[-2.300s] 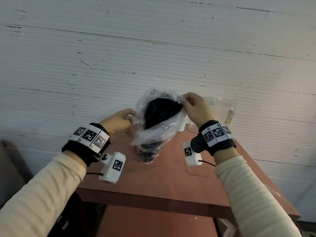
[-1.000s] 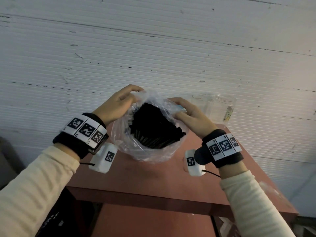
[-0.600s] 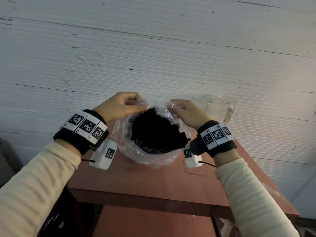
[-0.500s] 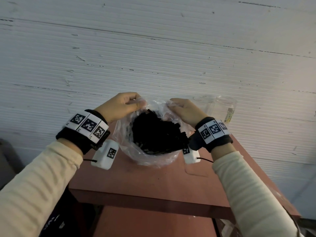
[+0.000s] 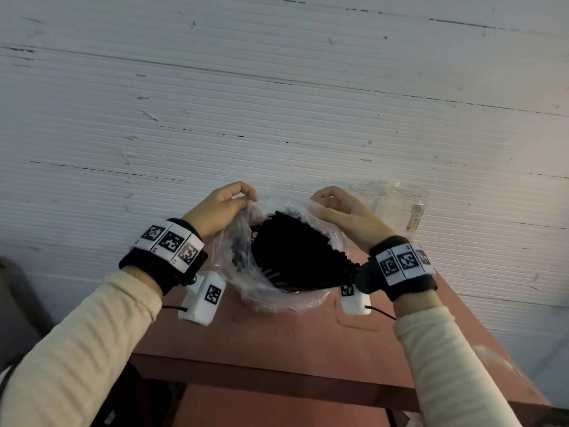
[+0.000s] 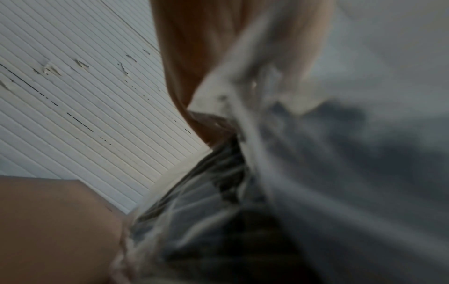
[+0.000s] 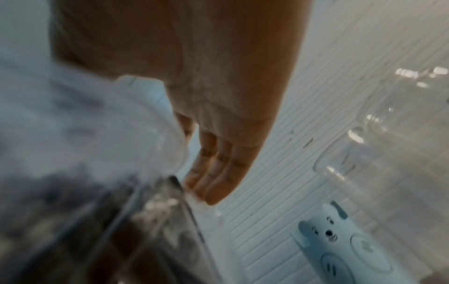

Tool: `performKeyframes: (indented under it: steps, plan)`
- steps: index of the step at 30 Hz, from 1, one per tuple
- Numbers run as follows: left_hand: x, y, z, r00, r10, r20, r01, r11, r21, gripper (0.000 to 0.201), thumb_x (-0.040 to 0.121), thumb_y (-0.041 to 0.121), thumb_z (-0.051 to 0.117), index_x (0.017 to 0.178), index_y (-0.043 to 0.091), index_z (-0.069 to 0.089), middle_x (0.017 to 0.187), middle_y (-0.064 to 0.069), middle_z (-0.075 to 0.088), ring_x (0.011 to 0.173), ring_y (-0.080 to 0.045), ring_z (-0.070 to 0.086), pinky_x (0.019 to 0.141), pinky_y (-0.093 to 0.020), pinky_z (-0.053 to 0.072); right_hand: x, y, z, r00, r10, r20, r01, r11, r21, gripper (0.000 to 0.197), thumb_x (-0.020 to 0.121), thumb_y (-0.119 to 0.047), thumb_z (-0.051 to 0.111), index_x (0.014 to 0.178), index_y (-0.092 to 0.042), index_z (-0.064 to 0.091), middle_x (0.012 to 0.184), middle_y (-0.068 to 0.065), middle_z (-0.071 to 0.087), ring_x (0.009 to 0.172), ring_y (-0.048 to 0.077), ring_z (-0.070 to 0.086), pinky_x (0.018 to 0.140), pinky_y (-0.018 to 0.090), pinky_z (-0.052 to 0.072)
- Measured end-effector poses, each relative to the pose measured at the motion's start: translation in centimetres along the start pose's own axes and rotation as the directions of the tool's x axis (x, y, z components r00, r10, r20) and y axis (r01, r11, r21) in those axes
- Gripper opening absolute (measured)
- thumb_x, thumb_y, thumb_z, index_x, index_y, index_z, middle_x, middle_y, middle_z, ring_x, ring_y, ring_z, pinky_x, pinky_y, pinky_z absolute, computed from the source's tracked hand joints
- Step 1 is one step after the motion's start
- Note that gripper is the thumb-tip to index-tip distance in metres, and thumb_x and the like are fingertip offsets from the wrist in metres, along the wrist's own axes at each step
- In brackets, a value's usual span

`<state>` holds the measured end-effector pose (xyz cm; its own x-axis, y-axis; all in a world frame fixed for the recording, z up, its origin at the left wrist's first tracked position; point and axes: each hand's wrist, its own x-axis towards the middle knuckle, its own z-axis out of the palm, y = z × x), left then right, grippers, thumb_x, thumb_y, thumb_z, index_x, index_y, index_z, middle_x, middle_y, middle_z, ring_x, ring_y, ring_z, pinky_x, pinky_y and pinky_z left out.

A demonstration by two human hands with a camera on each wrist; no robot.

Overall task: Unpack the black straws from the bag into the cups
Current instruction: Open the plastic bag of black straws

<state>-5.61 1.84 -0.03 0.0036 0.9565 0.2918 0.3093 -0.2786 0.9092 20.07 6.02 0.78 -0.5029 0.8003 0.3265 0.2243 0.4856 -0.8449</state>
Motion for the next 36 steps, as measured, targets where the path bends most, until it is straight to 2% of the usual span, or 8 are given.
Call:
performKeyframes:
  steps: [4, 6, 9, 14, 19, 22, 27, 36]
  plan:
    - [-0.2, -0.1, 0.0, 0.999, -0.036, -0.037, 0.035, 0.999, -0.028, 0.036, 0.098, 0.012, 0.045, 0.082, 0.031, 0.072, 0.090, -0.005, 0.058, 0.063, -0.020, 0.045, 0.063, -0.024, 0.037, -0.9, 0.7, -1.0, 0.998, 0.048, -0.028, -0.053, 0.968, -0.245, 0.039, 0.080, -0.049, 0.071, 0.110, -0.025, 0.062, 0.114, 0.007, 0.060, 0.094, 0.016, 0.062, 0.086, 0.026, 0.047]
    - [-0.4, 0.7, 0.2, 0.999, -0.025, -0.036, 0.025, 1.000, 0.003, 0.028, 0.099, 0.017, 0.045, 0.090, 0.029, 0.069, 0.099, 0.009, 0.064, 0.080, 0.001, 0.056, 0.081, -0.019, 0.041, -0.7, 1.3, -0.7, 1.000, 0.021, -0.013, -0.024, 0.954, -0.299, 0.031, 0.089, -0.039, 0.065, 0.103, -0.011, 0.065, 0.104, 0.016, 0.063, 0.083, 0.012, 0.058, 0.080, 0.025, 0.044]
    - [-0.4, 0.7, 0.5, 1.000, -0.005, -0.005, 0.005, 0.999, 0.044, 0.010, 0.094, 0.028, 0.057, 0.095, 0.029, 0.066, 0.112, 0.010, 0.064, 0.111, -0.006, 0.056, 0.100, -0.028, 0.039, 0.2, 2.3, 0.1, 1.000, 0.001, -0.013, -0.005, 0.949, -0.315, 0.024, 0.097, -0.031, 0.056, 0.097, -0.007, 0.060, 0.078, 0.010, 0.060, 0.071, 0.009, 0.053, 0.070, 0.025, 0.041]
    - [-0.5, 0.0, 0.0, 1.000, 0.026, 0.010, -0.026, 0.998, 0.053, 0.012, 0.095, 0.017, 0.055, 0.096, 0.029, 0.059, 0.089, -0.005, 0.071, 0.078, -0.029, 0.059, 0.076, -0.039, 0.047, 2.3, 3.3, 1.0, 0.995, 0.021, -0.095, -0.043, 0.969, -0.241, 0.017, 0.098, -0.004, 0.047, 0.084, 0.003, 0.053, 0.063, 0.009, 0.048, 0.047, 0.006, 0.044, 0.049, 0.018, 0.035]
    - [-0.1, -1.1, -0.5, 0.999, 0.001, -0.044, 0.004, 0.993, 0.118, 0.031, 0.094, -0.002, 0.039, 0.087, 0.024, 0.054, 0.056, -0.004, 0.036, 0.044, -0.015, 0.026, 0.047, -0.024, 0.022, 3.9, 3.2, 2.3, 0.995, 0.010, -0.095, -0.031, 0.975, -0.222, 0.035, 0.090, 0.012, 0.040, 0.091, -0.023, 0.041, 0.073, 0.013, 0.045, 0.050, 0.018, 0.042, 0.052, 0.030, 0.037]
    - [-0.4, -0.6, -0.3, 0.999, -0.048, -0.008, 0.048, 0.995, 0.091, 0.029, 0.096, 0.008, 0.041, 0.091, 0.024, 0.064, 0.072, -0.007, 0.057, 0.062, -0.022, 0.043, 0.061, -0.031, 0.037, 3.8, 3.3, 2.4, 0.996, -0.028, -0.080, 0.004, 0.960, -0.281, 0.037, 0.093, 0.007, 0.044, 0.086, -0.030, 0.044, 0.095, 0.032, 0.052, 0.072, 0.024, 0.048, 0.067, 0.036, 0.041]
    - [-0.8, 0.1, -0.5, 0.983, -0.171, 0.068, 0.167, 0.984, 0.069, 0.028, 0.098, 0.011, 0.043, 0.113, 0.023, 0.064, 0.129, 0.002, 0.055, 0.124, -0.011, 0.046, 0.111, -0.033, 0.033, 1.9, 3.6, 1.9, 0.997, -0.006, -0.078, -0.014, 0.968, -0.251, 0.020, 0.099, -0.015, 0.051, 0.107, -0.028, 0.063, 0.112, 0.010, 0.063, 0.092, 0.011, 0.059, 0.082, 0.020, 0.047]
    - [-2.2, -1.1, -1.6, 0.938, -0.331, -0.104, 0.347, 0.896, 0.277, 0.035, 0.089, 0.050, 0.058, 0.108, 0.026, 0.041, 0.103, -0.007, 0.046, 0.087, -0.028, 0.053, 0.069, -0.034, 0.048, -4.1, 1.3, 0.1, 0.986, 0.104, 0.129, -0.094, 0.993, -0.077, 0.053, 0.082, -0.019, 0.058, 0.130, -0.039, 0.053, 0.128, 0.000, 0.052, 0.098, 0.017, 0.063, 0.092, 0.032, 0.052]
